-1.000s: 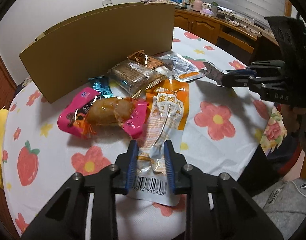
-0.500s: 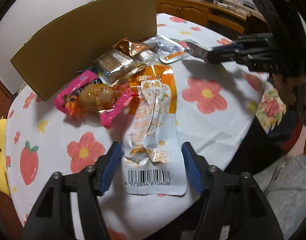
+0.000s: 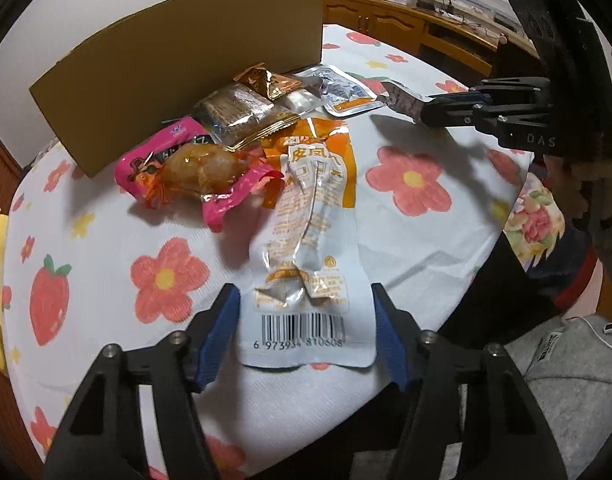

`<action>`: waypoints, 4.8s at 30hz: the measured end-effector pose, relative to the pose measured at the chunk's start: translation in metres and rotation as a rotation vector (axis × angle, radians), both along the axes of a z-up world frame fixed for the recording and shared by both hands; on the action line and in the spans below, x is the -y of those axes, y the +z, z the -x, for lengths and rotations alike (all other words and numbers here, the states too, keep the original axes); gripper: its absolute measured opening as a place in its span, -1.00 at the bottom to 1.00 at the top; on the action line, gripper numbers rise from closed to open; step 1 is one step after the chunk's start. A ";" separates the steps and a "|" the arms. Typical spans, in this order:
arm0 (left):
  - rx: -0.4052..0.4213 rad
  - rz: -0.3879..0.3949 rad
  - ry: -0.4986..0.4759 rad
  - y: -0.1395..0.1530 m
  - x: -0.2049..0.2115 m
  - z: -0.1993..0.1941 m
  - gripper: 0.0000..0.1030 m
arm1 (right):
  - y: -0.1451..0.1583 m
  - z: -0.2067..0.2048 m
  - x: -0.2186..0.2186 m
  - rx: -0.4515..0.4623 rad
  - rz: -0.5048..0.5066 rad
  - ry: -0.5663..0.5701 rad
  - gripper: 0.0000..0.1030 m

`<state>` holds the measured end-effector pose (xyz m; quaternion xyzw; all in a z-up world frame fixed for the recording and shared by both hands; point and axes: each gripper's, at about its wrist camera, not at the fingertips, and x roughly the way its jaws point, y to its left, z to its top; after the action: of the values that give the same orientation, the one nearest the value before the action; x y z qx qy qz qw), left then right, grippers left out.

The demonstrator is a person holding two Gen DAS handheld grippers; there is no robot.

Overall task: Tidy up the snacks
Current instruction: 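Close left gripper on the orange-labeled snack stick packet while right gripper holds the pouch, then lift both held packets and carry them over the cardboard box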

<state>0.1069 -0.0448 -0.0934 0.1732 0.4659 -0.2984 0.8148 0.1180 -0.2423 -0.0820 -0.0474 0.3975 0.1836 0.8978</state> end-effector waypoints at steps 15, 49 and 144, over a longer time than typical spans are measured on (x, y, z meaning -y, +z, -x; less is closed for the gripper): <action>0.058 0.079 0.027 0.018 -0.006 0.025 0.13 | 0.011 0.009 -0.006 0.010 -0.040 0.026 -0.61; 0.156 -0.080 0.026 0.001 0.000 0.021 0.28 | 0.004 0.010 -0.011 -0.006 -0.035 0.036 -0.62; 0.480 0.179 0.241 0.197 -0.031 -0.112 -1.00 | 0.155 -0.077 -0.056 0.295 0.023 0.107 -0.63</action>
<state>0.2191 -0.0137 0.1034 0.1095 0.2487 -0.1901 0.9434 0.1948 -0.1868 0.0727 -0.1054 0.2605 0.2178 0.9347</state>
